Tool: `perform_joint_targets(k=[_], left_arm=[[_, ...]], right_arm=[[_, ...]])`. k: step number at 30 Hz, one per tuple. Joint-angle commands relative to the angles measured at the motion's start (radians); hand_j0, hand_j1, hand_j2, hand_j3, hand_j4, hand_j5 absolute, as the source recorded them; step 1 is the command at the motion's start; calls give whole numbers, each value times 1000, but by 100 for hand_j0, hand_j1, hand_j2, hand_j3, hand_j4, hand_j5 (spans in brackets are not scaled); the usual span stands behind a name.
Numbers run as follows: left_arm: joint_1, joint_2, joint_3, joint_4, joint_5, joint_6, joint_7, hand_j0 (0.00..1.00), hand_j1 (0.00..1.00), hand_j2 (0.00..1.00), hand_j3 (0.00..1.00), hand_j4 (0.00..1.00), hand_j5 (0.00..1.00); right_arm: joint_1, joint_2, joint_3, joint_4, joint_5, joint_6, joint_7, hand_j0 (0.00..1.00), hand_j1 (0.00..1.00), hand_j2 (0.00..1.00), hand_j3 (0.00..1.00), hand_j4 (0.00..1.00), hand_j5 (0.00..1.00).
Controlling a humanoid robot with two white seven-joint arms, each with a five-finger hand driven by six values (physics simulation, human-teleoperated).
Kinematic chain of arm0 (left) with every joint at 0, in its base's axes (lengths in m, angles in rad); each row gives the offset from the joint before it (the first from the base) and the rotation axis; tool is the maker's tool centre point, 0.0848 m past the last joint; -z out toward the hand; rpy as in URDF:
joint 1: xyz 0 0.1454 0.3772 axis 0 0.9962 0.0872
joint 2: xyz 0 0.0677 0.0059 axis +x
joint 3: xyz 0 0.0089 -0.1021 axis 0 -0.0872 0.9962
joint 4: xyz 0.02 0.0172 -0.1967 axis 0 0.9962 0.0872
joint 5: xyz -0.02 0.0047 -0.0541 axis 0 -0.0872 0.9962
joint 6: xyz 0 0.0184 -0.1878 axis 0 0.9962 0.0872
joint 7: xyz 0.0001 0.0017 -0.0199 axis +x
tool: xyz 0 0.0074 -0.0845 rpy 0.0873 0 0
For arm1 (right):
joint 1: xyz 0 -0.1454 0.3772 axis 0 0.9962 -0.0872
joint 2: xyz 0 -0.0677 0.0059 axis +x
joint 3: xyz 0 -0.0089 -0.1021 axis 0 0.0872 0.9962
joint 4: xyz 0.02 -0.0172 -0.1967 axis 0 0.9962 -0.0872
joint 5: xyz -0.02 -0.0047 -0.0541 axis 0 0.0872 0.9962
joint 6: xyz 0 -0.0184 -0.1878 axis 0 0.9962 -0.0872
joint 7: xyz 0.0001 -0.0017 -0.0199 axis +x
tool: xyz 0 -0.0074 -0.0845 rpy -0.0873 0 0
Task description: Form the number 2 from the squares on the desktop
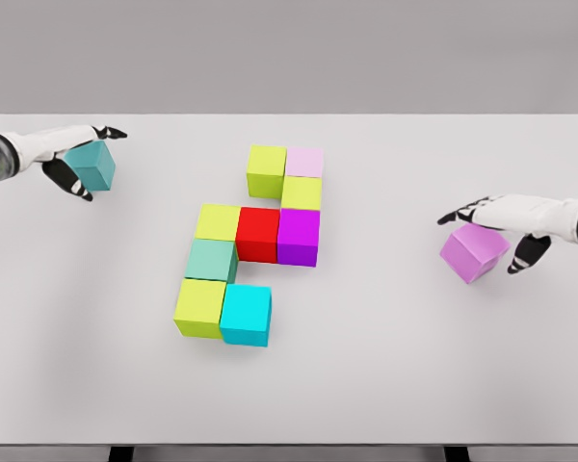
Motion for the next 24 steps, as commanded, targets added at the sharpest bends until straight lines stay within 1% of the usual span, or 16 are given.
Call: perform_joint_targets(k=[1, 4, 6, 7, 8, 10, 11, 12, 13, 15, 19, 21, 24], left_arm=[[0, -6, 0, 4, -5, 16, 0, 100, 100, 100, 100, 100, 100], [0, -5, 0, 4, -5, 16, 0, 100, 100, 100, 100, 100, 100], [-11, -5, 0, 4, -6, 16, 0, 100, 100, 100, 100, 100, 100], [-12, -5, 0, 4, -6, 16, 0, 100, 100, 100, 100, 100, 100], [-15, -3, 1, 4, -6, 16, 0, 100, 100, 100, 100, 100, 100], [-20, -3, 1, 4, -6, 16, 0, 100, 100, 100, 100, 100, 100], [-20, -3, 1, 4, -6, 16, 0, 100, 100, 100, 100, 100, 100], [-20, -3, 1, 6, -6, 19, 0, 100, 100, 100, 100, 100, 100], [-20, -3, 1, 6, -14, 52, 0, 100, 100, 100, 100, 100, 100], [-26, -3, 1, 6, -40, 65, 0, 100, 100, 100, 100, 100, 100], [-43, -5, 0, 40, -69, 65, 0, 99, 99, 99, 99, 99, 99], [-51, -7, 0, 47, -84, 65, 0, 98, 98, 98, 98, 98, 98], [-52, -22, 0, 49, -121, 71, 0, 97, 97, 97, 97, 97, 97]], right_arm=[[2, 14, 11, 18, 7, -1, 0, 100, 100, 100, 100, 100, 100], [-5, 15, 23, 23, 8, -1, 0, 100, 100, 100, 100, 100, 100], [-5, 23, 23, 24, 11, 1, 0, 100, 100, 100, 100, 100, 100], [-5, 26, 23, 27, 13, -1, 0, 97, 97, 97, 97, 97, 97], [-5, 28, 23, 27, 13, -1, 0, 91, 91, 91, 91, 91, 91], [-6, 31, 23, 27, 11, -1, 0, 71, 71, 71, 71, 71, 71], [-6, 32, 21, 26, 11, 1, 0, 66, 66, 66, 66, 66, 66], [-6, 32, 21, 24, 11, 1, 0, 64, 64, 64, 64, 64, 64], [-6, 34, 21, 23, 11, 1, 0, 61, 61, 61, 61, 61, 61], [-6, 34, 21, 23, 11, -1, 0, 61, 61, 61, 61, 61, 61], [-6, 32, 18, 19, 10, -7, 0, 54, 54, 54, 54, 54, 54], [-11, 32, 6, 16, 10, -21, 0, 53, 53, 53, 53, 53, 53], [-43, 34, -2, 6, 7, -88, 0, 53, 53, 53, 53, 53, 53]])
